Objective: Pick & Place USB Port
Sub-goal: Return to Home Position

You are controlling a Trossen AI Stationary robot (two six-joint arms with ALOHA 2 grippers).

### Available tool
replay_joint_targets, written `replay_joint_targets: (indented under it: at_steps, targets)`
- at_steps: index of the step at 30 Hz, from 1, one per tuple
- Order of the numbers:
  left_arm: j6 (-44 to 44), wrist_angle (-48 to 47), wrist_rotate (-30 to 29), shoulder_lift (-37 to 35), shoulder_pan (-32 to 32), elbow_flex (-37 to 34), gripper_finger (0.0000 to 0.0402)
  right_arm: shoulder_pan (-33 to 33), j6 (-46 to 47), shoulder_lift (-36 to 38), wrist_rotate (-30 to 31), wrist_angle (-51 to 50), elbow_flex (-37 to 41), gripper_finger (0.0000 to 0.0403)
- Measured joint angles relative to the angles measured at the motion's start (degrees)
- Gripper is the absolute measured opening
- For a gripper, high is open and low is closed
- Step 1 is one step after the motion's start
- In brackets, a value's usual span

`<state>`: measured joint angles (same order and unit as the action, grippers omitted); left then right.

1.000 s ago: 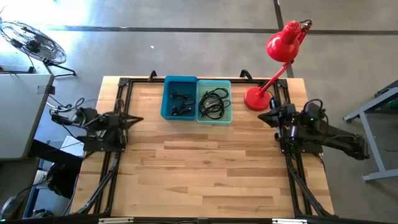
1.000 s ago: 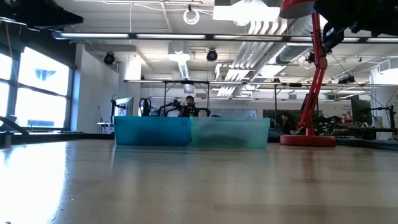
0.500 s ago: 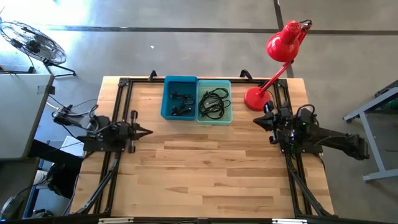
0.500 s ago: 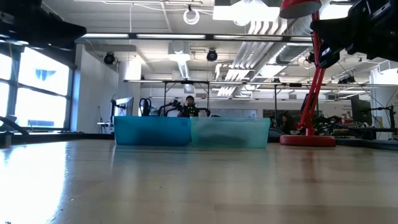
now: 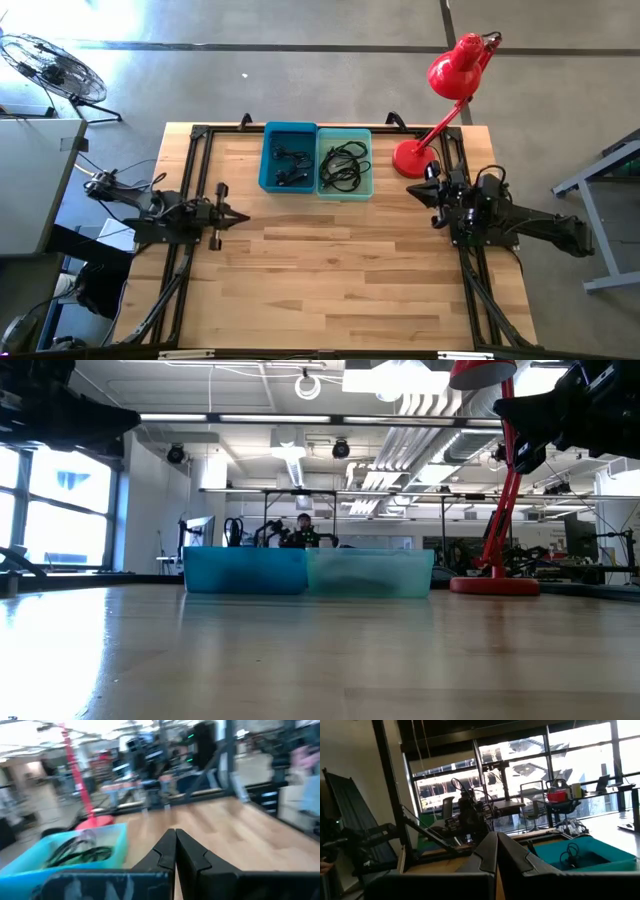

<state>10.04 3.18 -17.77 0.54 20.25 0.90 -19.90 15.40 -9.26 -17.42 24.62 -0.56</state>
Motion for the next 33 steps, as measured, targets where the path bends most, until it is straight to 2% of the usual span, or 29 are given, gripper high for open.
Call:
replay_joint_targets:
  at_steps: [3, 6, 8, 12, 14, 18, 21, 27, 30, 33]
  targets:
    - [-0.45, -0.3, 5.04, -0.07, 0.0, -0.03, 0.0, 0.0, 0.29, -0.49, 0.07, -1.69, 0.0, 0.0]
    - [-2.66, -1.13, 8.57, -0.03, 0.0, -0.07, 0.0, -0.01, 1.66, -0.8, -5.21, -5.56, 0.0, 0.0]
    - [-3.2, -1.14, 9.56, -0.03, 0.0, -0.09, 0.0, 0.04, 2.59, -0.83, -8.73, -7.49, 0.0, 0.0]
    - [-2.95, -1.18, 9.43, -0.03, 0.0, -0.12, 0.0, 0.02, 4.58, -0.81, -9.72, -7.71, 0.0, 0.0]
    - [-2.78, -1.15, 9.39, -0.03, 0.0, -0.16, 0.0, 0.02, 4.61, -0.81, -6.39, -9.28, 0.0, 0.0]
    - [-2.74, -1.16, 9.3, 0.24, 0.0, -0.19, 0.0, 0.05, 5.34, -0.81, 7.87, -12.99, 0.0, 0.0]
    - [-2.71, -1.14, 9.29, 0.86, 0.0, -0.21, 0.0, 0.05, 6.7, -0.81, 14.66, -14.01, 0.01, 0.0]
    - [-2.62, -1.14, 9.3, 2.33, 0.0, -0.23, 0.0, 2.27, 7.41, -0.81, 16.94, -14.11, 0.02, 0.0]
    - [-2.61, -1.14, 9.3, 2.51, 0.0, -0.23, 0.0, 6.27, 7.73, -0.81, 19.85, -13.75, 0.02, 0.0]
    - [-2.16, -1.14, 9.3, 2.51, 0.0, -0.23, 0.0, 11.38, 7.15, -0.79, 25.2, -12.64, 0.02, 0.0]
